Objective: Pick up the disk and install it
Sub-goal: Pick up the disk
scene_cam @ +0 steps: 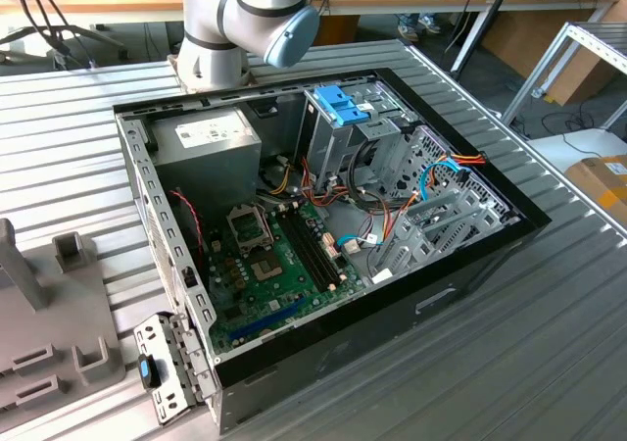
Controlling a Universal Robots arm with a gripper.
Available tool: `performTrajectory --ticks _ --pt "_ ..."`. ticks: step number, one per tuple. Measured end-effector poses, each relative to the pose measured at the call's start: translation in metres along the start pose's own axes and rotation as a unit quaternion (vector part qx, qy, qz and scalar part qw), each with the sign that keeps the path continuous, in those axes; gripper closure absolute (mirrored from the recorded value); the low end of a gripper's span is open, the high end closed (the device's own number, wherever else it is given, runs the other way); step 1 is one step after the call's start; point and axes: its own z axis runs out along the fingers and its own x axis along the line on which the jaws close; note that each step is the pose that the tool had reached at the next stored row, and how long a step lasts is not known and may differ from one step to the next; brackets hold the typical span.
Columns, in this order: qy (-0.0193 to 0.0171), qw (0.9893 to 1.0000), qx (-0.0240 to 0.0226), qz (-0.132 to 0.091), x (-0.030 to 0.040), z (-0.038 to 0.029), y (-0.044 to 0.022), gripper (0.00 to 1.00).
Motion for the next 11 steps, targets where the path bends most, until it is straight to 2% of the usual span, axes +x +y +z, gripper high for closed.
performTrajectory --ticks 2,7,11 --pt "0.0 1.0 -0.0001 -0.001 0.0 0.0033 -0.0001 0.52" --pt "0.0002 1.0 -0.0001 -0.005 0.0001 0.0166 -0.0007 0.52" --pt "0.0003 1.0 -0.0002 -0.006 0.0 0.0226 -0.0013 0.52"
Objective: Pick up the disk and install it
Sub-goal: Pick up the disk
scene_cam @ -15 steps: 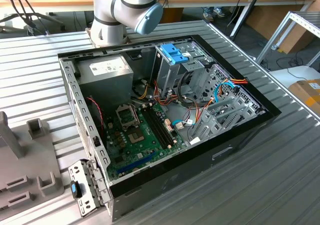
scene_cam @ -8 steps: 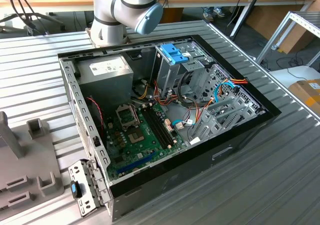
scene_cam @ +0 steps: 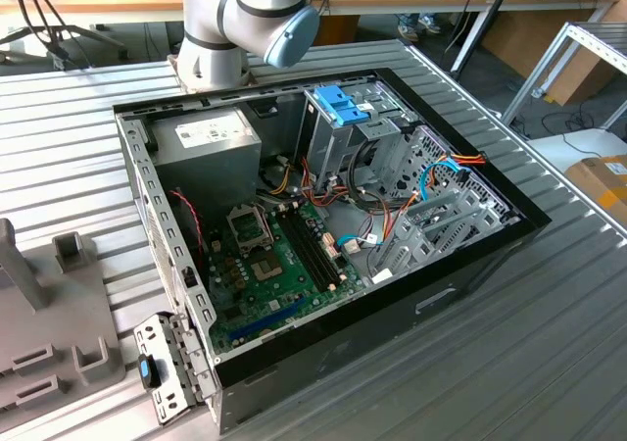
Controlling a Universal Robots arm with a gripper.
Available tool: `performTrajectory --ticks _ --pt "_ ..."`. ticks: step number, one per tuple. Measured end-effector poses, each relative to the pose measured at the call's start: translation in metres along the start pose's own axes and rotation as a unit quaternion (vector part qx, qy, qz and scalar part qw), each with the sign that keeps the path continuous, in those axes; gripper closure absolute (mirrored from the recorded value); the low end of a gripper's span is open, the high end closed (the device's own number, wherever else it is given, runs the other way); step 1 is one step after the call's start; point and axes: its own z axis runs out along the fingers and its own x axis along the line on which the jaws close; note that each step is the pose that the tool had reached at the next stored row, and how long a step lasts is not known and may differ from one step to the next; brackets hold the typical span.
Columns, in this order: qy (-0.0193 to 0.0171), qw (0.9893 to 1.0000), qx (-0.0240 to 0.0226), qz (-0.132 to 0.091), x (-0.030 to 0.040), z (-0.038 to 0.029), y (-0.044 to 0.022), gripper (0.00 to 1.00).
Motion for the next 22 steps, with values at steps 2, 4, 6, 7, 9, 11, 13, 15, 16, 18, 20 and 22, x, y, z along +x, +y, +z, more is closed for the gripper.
performTrajectory --ticks 2,4,6,7,9,11,13,15,16,18,20,22 --pt "0.0 1.0 0.0002 -0.004 0.0002 0.0031 -0.0039 0.52" --pt "0.0002 1.0 0.0001 -0.007 0.0003 0.0106 -0.0052 0.52" --pt "0.0004 1.0 0.0001 -0.01 0.0003 0.0139 -0.0055 0.52" --pt "0.0 0.9999 0.0001 -0.014 0.0003 0.0146 -0.0055 0.52" --pt "-0.0015 0.9998 0.0003 -0.018 0.0003 0.015 -0.0055 0.52" --pt "-0.002 0.9998 0.0005 -0.02 0.0003 0.0153 -0.0055 0.52" --pt "-0.0024 0.9998 0.0006 -0.02 0.0003 0.0153 -0.0055 0.52" --pt "-0.0122 0.9997 0.0017 -0.021 0.0003 0.0154 -0.0055 0.52" --pt "-0.0155 0.9997 0.002 -0.021 0.0002 0.0153 -0.0055 0.52" --pt "-0.0158 0.9998 0.0022 -0.016 0.0009 0.0165 -0.0055 0.52" --pt "-0.016 0.9998 0.0022 -0.008 0.0011 0.017 -0.0055 0.52" --pt "-0.016 0.9998 0.0022 -0.007 0.0011 0.0172 -0.0055 0.52"
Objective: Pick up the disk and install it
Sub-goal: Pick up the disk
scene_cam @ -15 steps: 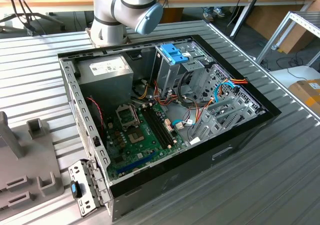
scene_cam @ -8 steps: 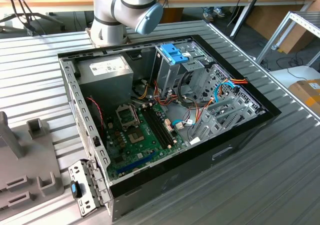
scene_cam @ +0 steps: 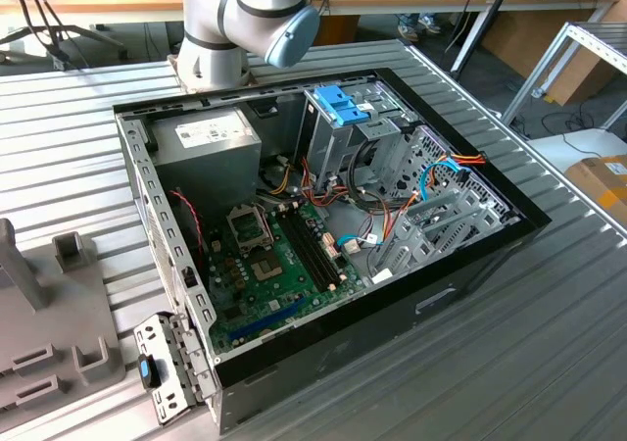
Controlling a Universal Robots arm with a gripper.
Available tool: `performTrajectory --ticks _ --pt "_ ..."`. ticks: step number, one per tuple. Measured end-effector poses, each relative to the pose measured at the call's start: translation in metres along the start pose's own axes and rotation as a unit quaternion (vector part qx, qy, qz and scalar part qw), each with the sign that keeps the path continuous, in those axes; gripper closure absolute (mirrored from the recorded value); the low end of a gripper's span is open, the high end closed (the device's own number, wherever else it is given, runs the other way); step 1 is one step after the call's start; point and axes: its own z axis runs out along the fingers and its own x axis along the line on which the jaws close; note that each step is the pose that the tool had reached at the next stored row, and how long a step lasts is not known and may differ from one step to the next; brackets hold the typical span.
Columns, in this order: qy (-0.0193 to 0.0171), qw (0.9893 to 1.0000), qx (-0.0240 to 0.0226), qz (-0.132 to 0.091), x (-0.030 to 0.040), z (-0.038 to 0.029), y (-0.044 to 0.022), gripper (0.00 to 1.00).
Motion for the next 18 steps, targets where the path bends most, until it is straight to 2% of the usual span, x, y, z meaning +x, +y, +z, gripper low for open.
performTrajectory --ticks 3,7,11,15,18 --pt "0.0 1.0 0.0001 0.0 0.0001 0.0029 -0.0001 0.52" --pt "0.0 1.0 0.0001 0.0 0.0005 0.0133 -0.0005 0.52" --pt "0.0 1.0 0.0001 0.0 0.0006 0.0183 -0.0007 0.52" --pt "0.0 1.0 0.0 0.0 0.0009 0.0261 -0.0009 0.52" --pt "0.0 1.0 0.0001 0.0 0.001 0.0289 -0.0011 0.52"
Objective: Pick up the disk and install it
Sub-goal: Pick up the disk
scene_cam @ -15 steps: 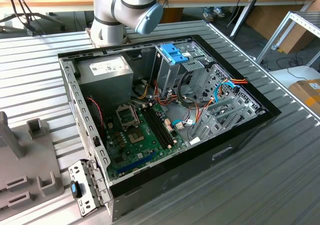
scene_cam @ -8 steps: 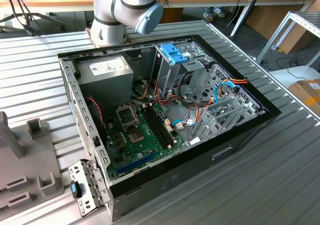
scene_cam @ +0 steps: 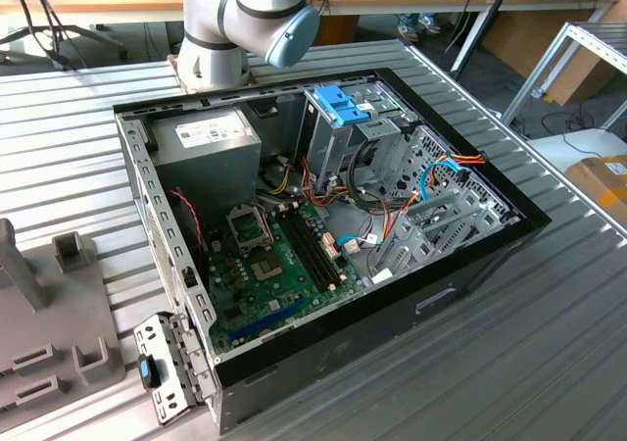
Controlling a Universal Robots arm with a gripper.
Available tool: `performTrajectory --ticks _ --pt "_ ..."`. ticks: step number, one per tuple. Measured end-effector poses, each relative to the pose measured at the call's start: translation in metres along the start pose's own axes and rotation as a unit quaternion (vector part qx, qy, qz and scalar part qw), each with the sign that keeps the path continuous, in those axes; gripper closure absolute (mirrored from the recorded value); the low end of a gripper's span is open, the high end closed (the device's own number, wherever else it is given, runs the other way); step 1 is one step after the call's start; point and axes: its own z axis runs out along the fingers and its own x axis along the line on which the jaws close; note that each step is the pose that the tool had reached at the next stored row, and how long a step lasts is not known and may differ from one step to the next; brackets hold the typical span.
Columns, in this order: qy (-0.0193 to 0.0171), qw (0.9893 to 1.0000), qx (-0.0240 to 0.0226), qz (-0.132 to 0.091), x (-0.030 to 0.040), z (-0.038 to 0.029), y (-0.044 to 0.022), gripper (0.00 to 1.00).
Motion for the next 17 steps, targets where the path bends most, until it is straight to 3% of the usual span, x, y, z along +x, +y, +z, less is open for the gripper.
performTrajectory --ticks 7,17 --pt "0.0 1.0 0.0 0.0 0.0003 0.0056 -0.0003 0.52" --pt "0.0 1.0 0.0 0.0 0.0003 0.0061 -0.001 0.52"
